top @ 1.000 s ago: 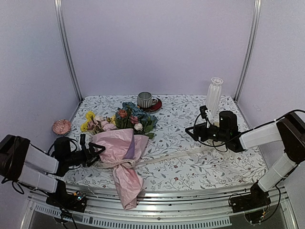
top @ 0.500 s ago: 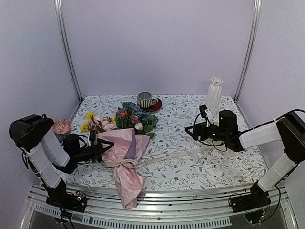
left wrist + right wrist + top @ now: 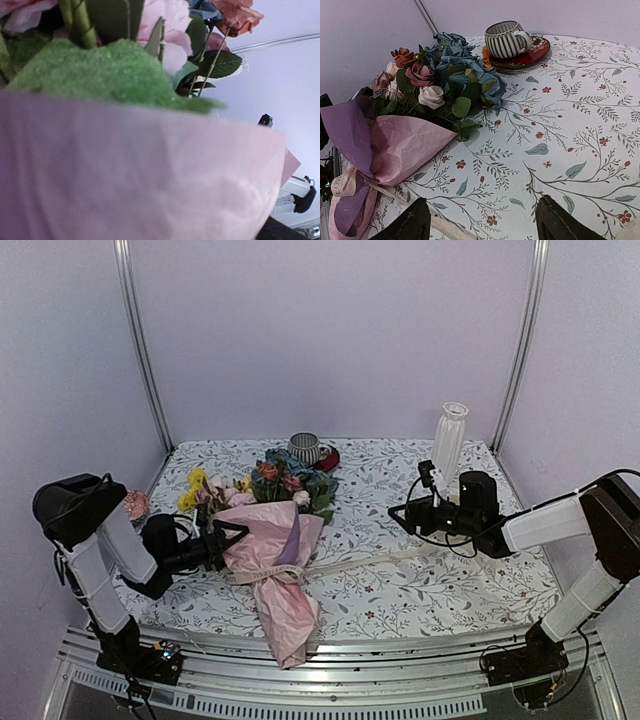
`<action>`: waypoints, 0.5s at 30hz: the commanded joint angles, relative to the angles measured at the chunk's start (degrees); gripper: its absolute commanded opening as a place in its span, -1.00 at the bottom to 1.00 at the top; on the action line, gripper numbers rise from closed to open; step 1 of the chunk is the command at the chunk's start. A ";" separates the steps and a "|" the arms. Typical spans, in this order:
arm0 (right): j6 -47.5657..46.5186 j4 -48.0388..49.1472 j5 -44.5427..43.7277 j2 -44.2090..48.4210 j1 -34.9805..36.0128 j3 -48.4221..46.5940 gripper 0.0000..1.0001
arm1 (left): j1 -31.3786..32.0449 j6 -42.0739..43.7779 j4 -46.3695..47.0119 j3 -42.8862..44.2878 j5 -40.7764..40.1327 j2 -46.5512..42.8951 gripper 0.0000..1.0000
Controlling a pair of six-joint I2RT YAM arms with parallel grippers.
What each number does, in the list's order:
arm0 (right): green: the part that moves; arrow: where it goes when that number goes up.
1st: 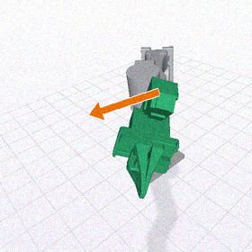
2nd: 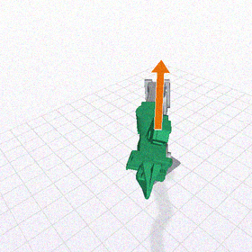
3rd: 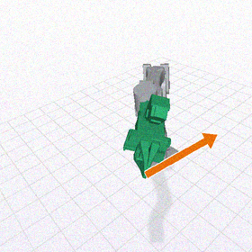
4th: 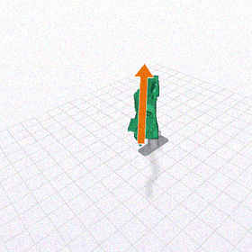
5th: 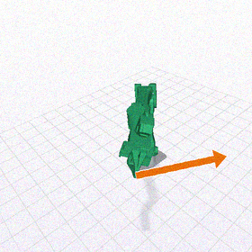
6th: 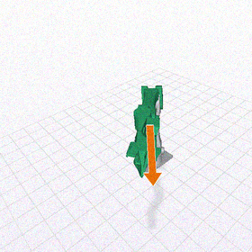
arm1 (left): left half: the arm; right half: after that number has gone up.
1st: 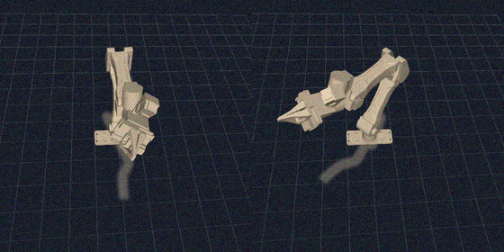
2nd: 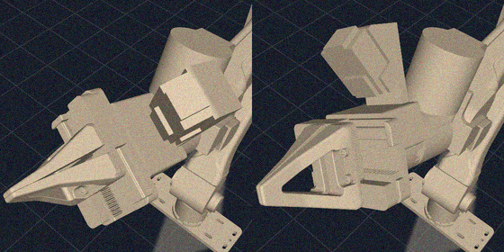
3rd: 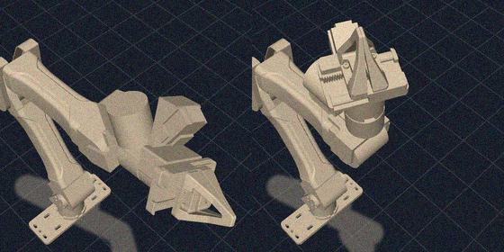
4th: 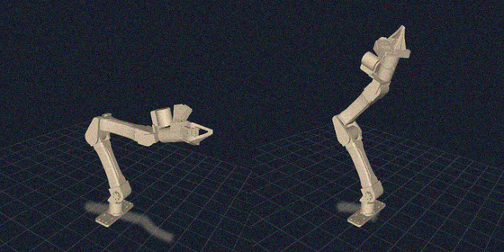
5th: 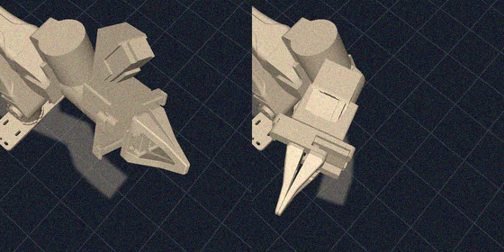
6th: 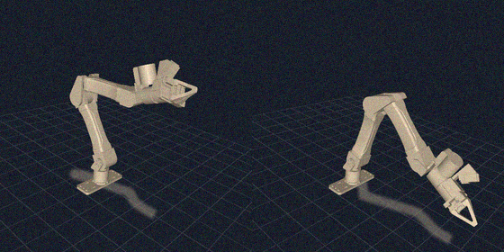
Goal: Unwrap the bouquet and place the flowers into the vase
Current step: Move the tied bouquet to the center of the board.
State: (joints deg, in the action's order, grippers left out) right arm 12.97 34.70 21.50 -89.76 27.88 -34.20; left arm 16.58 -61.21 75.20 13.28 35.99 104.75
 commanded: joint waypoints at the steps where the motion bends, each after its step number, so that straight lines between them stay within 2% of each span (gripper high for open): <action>1: -0.49 -0.21 -0.23 0.95 0.42 -0.97 0.48 | 0.51 2.90 -5.53 -1.14 -3.88 -5.95 0.96; 5: -0.52 -0.33 -0.23 1.55 0.42 -0.87 0.48 | 0.49 5.57 -12.45 -4.98 -6.64 -13.57 0.96; 8: -0.59 -0.41 -0.36 2.07 0.44 -0.62 0.49 | 0.49 7.07 -17.80 -8.15 -7.63 -22.96 0.96; 15: -0.67 -0.29 0.31 2.79 0.43 -0.33 0.48 | 1.76 17.70 -60.98 -4.65 -15.92 -57.76 0.95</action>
State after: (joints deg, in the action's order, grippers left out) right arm 12.75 34.28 21.41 -88.66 27.90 -34.20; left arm 17.15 -51.29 40.95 5.91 25.91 62.22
